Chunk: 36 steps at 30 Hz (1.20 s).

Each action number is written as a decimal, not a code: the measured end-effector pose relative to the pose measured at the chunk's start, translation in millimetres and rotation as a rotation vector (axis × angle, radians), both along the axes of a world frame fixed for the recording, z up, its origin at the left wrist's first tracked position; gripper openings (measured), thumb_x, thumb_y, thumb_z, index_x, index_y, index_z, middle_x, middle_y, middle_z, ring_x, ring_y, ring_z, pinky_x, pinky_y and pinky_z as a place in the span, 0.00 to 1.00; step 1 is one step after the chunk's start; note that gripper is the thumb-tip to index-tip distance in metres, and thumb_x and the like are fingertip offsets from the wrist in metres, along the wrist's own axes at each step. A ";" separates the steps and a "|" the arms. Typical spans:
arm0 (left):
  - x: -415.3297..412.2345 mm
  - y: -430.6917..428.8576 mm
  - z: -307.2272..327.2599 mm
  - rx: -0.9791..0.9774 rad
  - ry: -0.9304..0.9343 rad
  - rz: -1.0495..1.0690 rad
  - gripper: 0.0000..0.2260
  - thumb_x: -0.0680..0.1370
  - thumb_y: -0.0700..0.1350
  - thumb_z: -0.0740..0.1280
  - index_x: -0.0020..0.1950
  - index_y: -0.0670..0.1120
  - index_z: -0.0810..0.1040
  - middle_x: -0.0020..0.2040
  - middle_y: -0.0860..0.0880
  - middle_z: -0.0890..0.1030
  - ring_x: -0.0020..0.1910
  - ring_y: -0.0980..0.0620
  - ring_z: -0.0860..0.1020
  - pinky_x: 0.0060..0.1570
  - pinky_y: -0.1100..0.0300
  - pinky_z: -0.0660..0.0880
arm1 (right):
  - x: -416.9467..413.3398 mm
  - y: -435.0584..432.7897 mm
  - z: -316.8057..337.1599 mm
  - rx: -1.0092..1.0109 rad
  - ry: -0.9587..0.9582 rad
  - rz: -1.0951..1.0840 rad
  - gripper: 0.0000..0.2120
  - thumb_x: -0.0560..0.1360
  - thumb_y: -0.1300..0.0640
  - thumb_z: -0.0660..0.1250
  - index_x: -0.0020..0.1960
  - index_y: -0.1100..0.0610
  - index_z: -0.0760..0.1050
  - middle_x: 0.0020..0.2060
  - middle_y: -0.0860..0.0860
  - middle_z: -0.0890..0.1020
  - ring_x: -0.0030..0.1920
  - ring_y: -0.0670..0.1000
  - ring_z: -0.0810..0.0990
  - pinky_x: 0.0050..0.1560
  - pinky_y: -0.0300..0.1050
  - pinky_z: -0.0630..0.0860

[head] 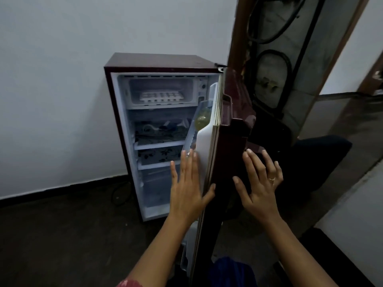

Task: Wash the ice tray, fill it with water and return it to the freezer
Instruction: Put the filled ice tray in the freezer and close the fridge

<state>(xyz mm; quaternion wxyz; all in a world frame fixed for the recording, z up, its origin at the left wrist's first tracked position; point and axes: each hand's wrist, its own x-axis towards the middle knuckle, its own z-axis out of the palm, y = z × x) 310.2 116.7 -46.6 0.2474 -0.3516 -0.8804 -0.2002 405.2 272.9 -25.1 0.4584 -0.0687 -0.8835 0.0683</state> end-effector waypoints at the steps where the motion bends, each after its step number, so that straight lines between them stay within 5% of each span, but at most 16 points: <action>1: 1.2 -2.2 -2.3 0.024 0.025 -0.017 0.38 0.77 0.62 0.53 0.76 0.37 0.47 0.77 0.41 0.48 0.76 0.45 0.44 0.73 0.46 0.40 | -4.8 -2.8 3.7 0.023 0.008 0.041 0.24 0.78 0.45 0.53 0.73 0.45 0.55 0.70 0.47 0.63 0.72 0.51 0.56 0.69 0.54 0.54; 7: -10.2 -20.6 -9.1 0.129 0.053 0.066 0.39 0.76 0.55 0.57 0.75 0.39 0.38 0.77 0.44 0.40 0.76 0.47 0.42 0.74 0.52 0.40 | -43.4 -13.4 22.6 -0.138 0.041 0.244 0.21 0.78 0.58 0.58 0.70 0.57 0.65 0.67 0.51 0.69 0.62 0.49 0.67 0.67 0.35 0.60; 13: -34.3 -43.9 -2.7 0.065 -0.018 0.229 0.37 0.74 0.50 0.56 0.75 0.36 0.39 0.75 0.36 0.48 0.75 0.42 0.46 0.73 0.49 0.41 | -84.6 -32.3 18.3 -0.194 -0.127 0.444 0.23 0.78 0.52 0.58 0.72 0.52 0.61 0.71 0.45 0.63 0.73 0.47 0.59 0.70 0.51 0.60; 18: -60.3 -53.6 7.8 0.013 -0.071 0.392 0.40 0.72 0.44 0.69 0.73 0.32 0.48 0.74 0.32 0.55 0.74 0.39 0.52 0.72 0.45 0.49 | -122.5 -52.8 21.1 -0.192 -0.214 0.580 0.27 0.77 0.57 0.62 0.73 0.52 0.58 0.73 0.45 0.60 0.74 0.47 0.60 0.73 0.46 0.60; 23: -97.4 -76.3 18.0 -0.072 -0.236 0.378 0.46 0.75 0.52 0.64 0.70 0.35 0.29 0.73 0.36 0.33 0.70 0.44 0.29 0.70 0.50 0.31 | -165.9 -77.7 18.5 -0.142 -0.187 0.614 0.27 0.76 0.55 0.61 0.73 0.52 0.58 0.73 0.46 0.61 0.75 0.48 0.55 0.73 0.48 0.57; 36: -198.9 -101.3 35.6 -0.053 -0.483 0.365 0.59 0.66 0.71 0.63 0.71 0.36 0.28 0.72 0.38 0.29 0.72 0.45 0.29 0.69 0.52 0.29 | -282.5 -117.4 16.9 -0.031 -0.087 0.666 0.24 0.76 0.56 0.59 0.71 0.56 0.61 0.70 0.50 0.66 0.74 0.46 0.56 0.75 0.41 0.51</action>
